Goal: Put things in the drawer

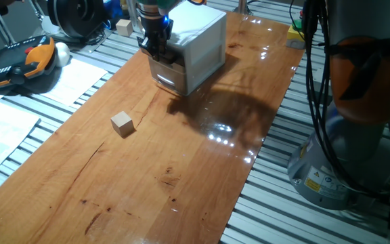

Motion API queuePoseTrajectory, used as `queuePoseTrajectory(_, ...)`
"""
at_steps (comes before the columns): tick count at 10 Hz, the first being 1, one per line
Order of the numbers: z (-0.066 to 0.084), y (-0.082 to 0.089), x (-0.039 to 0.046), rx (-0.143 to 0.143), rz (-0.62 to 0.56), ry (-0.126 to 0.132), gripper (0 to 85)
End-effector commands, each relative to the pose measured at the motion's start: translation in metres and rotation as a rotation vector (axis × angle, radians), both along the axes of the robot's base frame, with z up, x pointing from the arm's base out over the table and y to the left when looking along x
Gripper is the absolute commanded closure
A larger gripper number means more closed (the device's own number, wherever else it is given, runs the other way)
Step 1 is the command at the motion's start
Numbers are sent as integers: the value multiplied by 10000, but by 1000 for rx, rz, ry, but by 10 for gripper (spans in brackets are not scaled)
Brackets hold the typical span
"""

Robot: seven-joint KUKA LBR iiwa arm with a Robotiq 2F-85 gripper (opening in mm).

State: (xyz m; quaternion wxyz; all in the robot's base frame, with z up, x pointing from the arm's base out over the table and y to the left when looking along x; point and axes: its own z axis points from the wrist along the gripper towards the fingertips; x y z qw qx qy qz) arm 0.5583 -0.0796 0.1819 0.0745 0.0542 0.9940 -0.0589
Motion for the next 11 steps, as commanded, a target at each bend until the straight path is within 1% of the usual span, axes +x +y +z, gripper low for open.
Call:
queuePoseTrajectory(1, -7, -4, 1, -2, 0, -1, 510)
queuePoseTrajectory(6, -42, -8, 13, -3, 7, -3, 510)
queuePoseTrajectory(7, -44, -8, 14, -2, 11, -3, 680)
queuePoseTrajectory(11, -46, -7, 14, 1, 23, 0, 680)
